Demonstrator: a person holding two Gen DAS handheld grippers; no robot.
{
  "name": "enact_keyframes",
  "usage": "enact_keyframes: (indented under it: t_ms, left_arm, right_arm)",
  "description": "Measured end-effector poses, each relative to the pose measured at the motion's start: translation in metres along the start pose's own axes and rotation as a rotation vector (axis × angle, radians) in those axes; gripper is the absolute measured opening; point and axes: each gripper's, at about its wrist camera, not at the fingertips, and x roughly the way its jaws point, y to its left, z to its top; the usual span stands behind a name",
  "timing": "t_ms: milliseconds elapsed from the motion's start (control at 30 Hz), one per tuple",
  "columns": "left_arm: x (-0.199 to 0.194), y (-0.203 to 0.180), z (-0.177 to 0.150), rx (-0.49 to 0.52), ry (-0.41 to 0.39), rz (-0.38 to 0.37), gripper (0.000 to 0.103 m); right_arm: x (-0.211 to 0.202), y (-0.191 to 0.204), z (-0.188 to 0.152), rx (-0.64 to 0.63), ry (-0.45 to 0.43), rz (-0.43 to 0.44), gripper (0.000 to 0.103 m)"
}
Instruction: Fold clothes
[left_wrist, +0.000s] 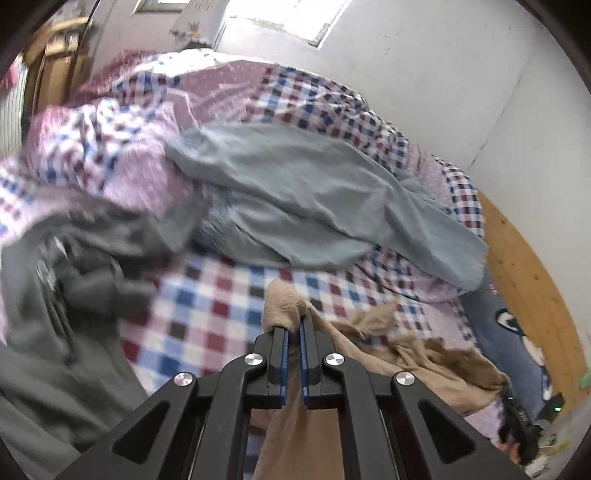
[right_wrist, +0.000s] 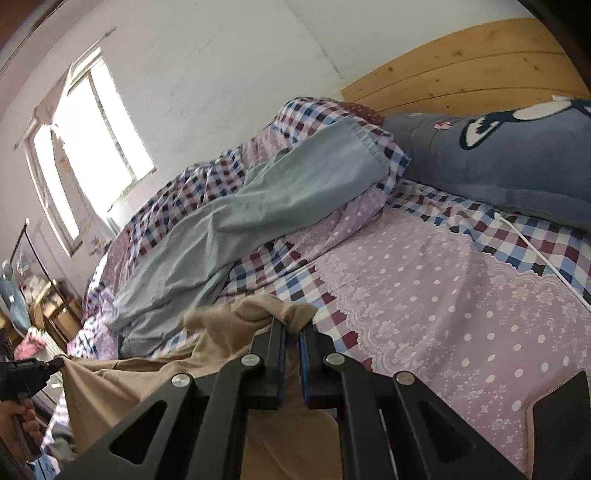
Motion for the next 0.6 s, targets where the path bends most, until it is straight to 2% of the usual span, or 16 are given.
enact_keyframes:
  t_ms: [167,367,533,600]
  left_arm:
    - [0.015,0.009,0.015,0.043,0.04,0.102,0.003]
    - [0.048,0.033,-0.014,-0.014,0.117,0.165,0.003]
    - [0.059,0.04,-0.046,-0.034,0.178,0.161,0.004]
    - [0.054,0.041,-0.054,-0.052,0.175,0.147,0.007]
  right_arm:
    - [-0.001,-0.02,0.007,0.065,-0.011,-0.028,0.005]
    - [-0.005,-0.048,0.01,0.159,-0.033,-0.099,0.005]
    - [-0.009,-0.069,0.011,0.231,-0.034,-0.149,0.008]
    - [-0.007,-0.074,0.011,0.249,-0.022,-0.155,0.008]
